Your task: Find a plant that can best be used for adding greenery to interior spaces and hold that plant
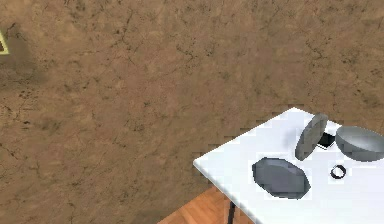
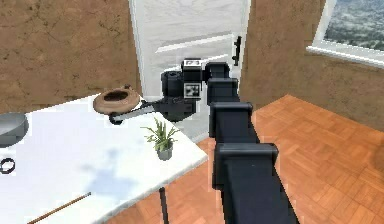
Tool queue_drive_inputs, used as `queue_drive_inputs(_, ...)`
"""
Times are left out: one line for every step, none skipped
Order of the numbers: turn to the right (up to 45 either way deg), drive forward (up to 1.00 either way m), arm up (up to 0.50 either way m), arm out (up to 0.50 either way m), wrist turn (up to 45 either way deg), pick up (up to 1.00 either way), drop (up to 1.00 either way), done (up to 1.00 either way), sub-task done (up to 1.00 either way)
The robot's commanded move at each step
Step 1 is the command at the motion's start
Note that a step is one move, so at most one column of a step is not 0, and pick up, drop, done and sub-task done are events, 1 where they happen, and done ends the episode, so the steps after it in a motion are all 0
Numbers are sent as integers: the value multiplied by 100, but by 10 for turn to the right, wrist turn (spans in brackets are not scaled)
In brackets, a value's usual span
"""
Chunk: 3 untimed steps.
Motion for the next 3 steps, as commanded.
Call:
queue_drive_inputs(0, 0, 0, 0, 210, 0, 0, 0, 0)
queue_drive_inputs(0, 0, -24, 0, 0, 0, 0, 0, 0)
queue_drive_inputs(0, 0, 0, 0, 0, 100, 0, 0, 0)
